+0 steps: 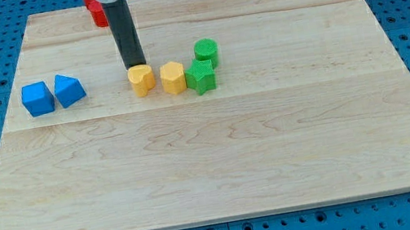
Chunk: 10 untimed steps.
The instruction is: Push blue cube along with blue triangle slightly right
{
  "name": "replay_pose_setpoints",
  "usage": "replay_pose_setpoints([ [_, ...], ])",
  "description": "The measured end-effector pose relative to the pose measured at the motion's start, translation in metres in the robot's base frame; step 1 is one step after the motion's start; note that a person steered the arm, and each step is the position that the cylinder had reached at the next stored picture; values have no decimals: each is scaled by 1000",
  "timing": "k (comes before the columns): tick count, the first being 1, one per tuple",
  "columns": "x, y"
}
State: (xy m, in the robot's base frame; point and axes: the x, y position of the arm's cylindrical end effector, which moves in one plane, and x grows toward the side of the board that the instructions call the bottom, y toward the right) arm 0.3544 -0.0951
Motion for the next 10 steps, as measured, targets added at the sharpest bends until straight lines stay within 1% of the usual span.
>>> replay_pose_setpoints([
  [1, 3, -25],
  [2, -24, -34],
  [3, -32, -86],
  [4, -19, -148],
  [5, 5, -210],
  [6, 21, -208],
  [7, 51, -203],
  [8, 63, -192],
  [10, 46, -177],
])
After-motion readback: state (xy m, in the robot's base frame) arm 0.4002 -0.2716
